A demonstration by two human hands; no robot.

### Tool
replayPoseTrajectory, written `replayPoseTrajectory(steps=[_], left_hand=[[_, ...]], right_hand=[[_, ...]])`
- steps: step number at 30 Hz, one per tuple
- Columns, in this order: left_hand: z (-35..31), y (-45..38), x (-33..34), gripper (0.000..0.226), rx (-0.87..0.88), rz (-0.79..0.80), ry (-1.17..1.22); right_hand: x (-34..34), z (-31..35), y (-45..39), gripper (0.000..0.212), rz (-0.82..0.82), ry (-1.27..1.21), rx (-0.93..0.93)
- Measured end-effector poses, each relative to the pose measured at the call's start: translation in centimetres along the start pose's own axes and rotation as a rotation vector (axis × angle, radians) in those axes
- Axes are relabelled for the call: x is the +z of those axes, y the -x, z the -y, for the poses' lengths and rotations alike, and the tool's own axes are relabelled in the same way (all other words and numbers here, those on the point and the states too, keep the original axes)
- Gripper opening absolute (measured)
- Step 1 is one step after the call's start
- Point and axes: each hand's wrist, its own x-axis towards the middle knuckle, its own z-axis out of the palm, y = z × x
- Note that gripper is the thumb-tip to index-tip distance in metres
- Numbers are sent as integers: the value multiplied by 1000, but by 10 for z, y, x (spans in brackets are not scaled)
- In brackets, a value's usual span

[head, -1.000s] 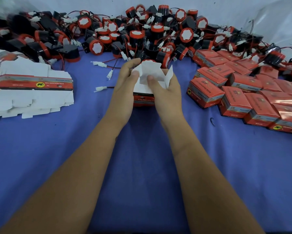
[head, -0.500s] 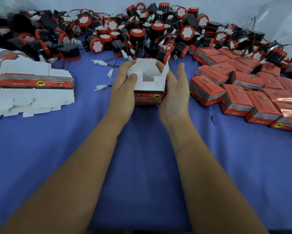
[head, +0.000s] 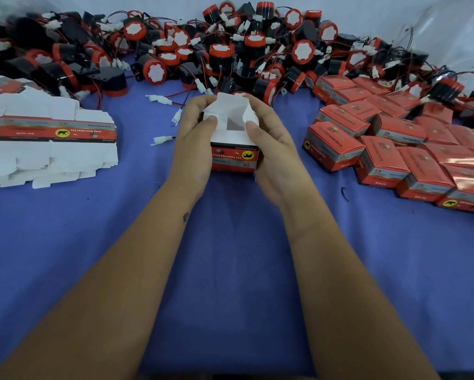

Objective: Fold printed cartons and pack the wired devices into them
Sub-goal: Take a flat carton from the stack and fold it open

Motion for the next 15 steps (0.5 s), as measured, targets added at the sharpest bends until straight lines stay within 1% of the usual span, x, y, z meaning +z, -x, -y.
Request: replayPoseTrajectory(steps=[5, 9, 12, 15], left_hand=[[0, 0, 0, 32, -18, -7, 14], [0, -1, 1, 25, -46, -41, -4], [0, -2, 1, 16, -67, -77, -5], [0, -4, 2, 15, -60, -118, -20]], right_hand=[[-6, 4, 2, 45, 109, -34, 2], [-12, 8, 1, 43, 178, -30, 10], [-12, 8, 0, 37, 138, -51, 38], [-7, 4, 0, 26, 72, -166, 63]])
